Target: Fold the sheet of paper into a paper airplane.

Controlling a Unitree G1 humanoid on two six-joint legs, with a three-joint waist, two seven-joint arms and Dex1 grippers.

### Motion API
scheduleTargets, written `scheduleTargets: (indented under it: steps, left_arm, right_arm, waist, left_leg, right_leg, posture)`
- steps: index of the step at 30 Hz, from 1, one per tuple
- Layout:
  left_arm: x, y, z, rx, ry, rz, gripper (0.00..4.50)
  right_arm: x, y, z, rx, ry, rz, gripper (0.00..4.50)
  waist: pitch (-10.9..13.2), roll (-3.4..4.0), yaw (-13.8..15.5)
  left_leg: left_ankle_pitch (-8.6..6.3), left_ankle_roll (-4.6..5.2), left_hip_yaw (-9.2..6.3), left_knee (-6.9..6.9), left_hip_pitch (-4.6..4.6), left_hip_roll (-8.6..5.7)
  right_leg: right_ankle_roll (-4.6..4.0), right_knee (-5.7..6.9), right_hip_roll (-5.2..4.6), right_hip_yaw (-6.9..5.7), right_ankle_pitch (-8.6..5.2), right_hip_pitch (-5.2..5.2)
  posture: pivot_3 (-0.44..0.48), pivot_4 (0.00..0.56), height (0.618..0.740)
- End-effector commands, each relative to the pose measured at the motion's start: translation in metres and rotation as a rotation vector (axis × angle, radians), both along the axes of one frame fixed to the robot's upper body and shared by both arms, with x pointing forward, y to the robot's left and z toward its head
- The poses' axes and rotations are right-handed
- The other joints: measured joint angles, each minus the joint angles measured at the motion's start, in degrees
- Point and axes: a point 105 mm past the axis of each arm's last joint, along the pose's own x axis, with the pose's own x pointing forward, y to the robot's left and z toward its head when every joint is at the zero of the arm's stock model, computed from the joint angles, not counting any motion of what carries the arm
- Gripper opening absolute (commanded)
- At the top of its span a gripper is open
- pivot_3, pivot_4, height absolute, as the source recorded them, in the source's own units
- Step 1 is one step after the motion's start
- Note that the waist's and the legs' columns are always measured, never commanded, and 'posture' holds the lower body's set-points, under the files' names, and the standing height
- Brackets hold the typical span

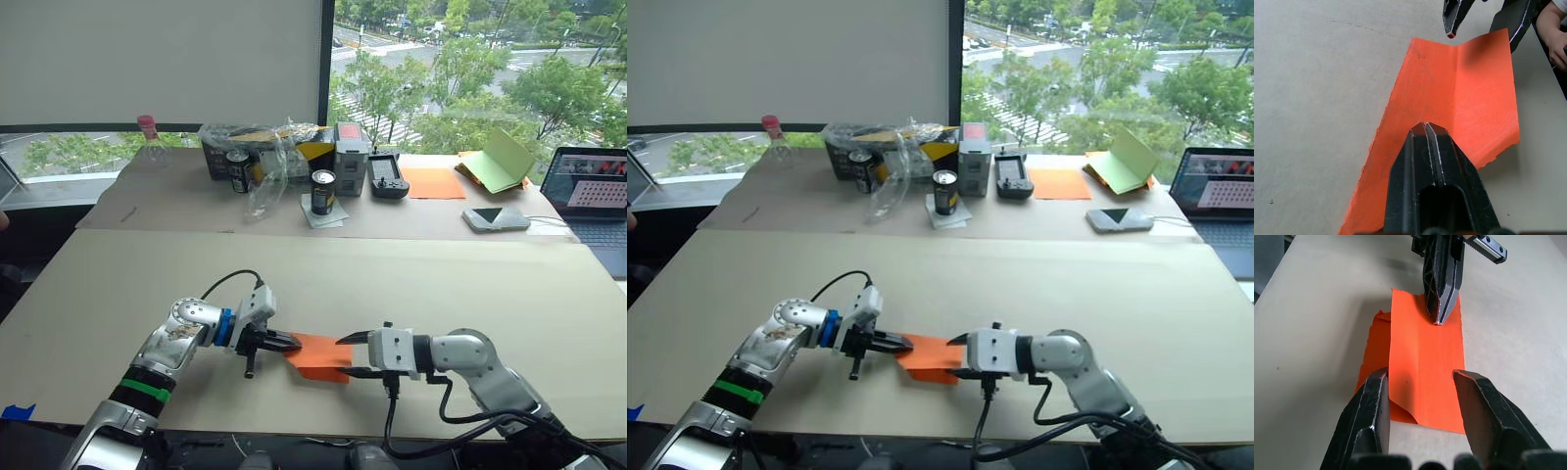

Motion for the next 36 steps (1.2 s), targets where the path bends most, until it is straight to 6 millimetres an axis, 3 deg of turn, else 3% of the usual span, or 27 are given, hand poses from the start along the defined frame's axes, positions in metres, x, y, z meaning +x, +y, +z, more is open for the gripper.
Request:
scheduleTargets:
  steps: [1, 7, 14, 16, 32, 35, 36]
  left_arm:
    - [-0.001, 0.000, -0.005, 0.018, 0.014, -0.008, 0.00]
    - [0.001, -0.001, 0.000, -0.009, 0.022, -0.007, 0.00]
    - [0.006, -0.009, 0.008, -0.048, 0.022, -0.007, 0.00]
    - [0.007, -0.008, 0.008, -0.045, 0.019, -0.002, 0.00]
    - [0.008, 0.002, 0.000, -0.023, 0.006, 0.053, 0.00]
    - [0.016, 0.009, 0.006, -0.029, -0.033, 0.097, 0.00]
    - [0.019, 0.010, 0.020, -0.084, -0.090, 0.106, 0.00]
  right_arm:
    - [0.000, 0.002, 0.018, 0.061, -0.021, -0.007, 1.99]
    - [0.001, 0.005, 0.021, 0.117, 0.182, -0.018, 0.07]
    - [0.022, 0.001, 0.023, 0.137, 0.417, -0.082, 0.07]
    - [0.031, 0.001, 0.020, 0.113, 0.414, -0.108, 0.07]
    - [0.044, -0.005, -0.008, 0.039, 0.628, -0.274, 0.07]
    - [0.045, -0.008, -0.014, 0.020, 0.653, -0.308, 0.07]
    - [0.046, -0.009, -0.017, 0.015, 0.662, -0.325, 0.07]
  waist:
    - [0.0, 0.00, 0.0]
    - [0.0, 0.00, 0.0]
    - [0.0, 0.00, 0.0]
    - [0.0, 0.00, 0.0]
    - [0.0, 0.01, -0.1]
    - [0.0, 0.01, 0.0]
    - [0.0, 0.01, 0.0]
  left_leg:
    - [0.00, 0.00, 0.01, 0.00, 0.00, 0.00]
    - [0.00, 0.00, 0.00, 0.00, -0.01, 0.00]
    - [0.00, 0.00, -0.01, 0.00, -0.03, 0.00]
    - [0.00, 0.00, -0.01, 0.00, -0.05, 0.00]
    - [0.00, 0.00, -0.02, 0.00, -0.05, 0.00]
    - [0.00, 0.00, -0.01, 0.00, -0.05, 0.00]
    - [0.00, 0.00, -0.01, 0.00, -0.04, 0.00]
  right_leg:
    - [0.00, 0.00, 0.00, 0.00, 0.00, 0.00]
    - [0.00, -0.01, 0.00, 0.00, 0.00, 0.00]
    - [-0.01, -0.01, 0.00, -0.01, 0.01, -0.01]
    - [-0.01, -0.01, 0.00, -0.01, 0.01, -0.05]
    - [-0.01, 0.00, 0.00, -0.01, 0.01, -0.05]
    - [0.00, 0.00, -0.01, -0.01, 0.01, -0.04]
    - [0.00, 0.00, -0.01, -0.01, 0.01, -0.03]
  posture:
    - [0.000, 0.150, 0.732]
    - [0.000, 0.150, 0.732]
    - [0.000, 0.150, 0.732]
    - [0.000, 0.150, 0.732]
    - [0.000, 0.150, 0.732]
    - [0.000, 0.150, 0.732]
    - [0.000, 0.150, 0.732]
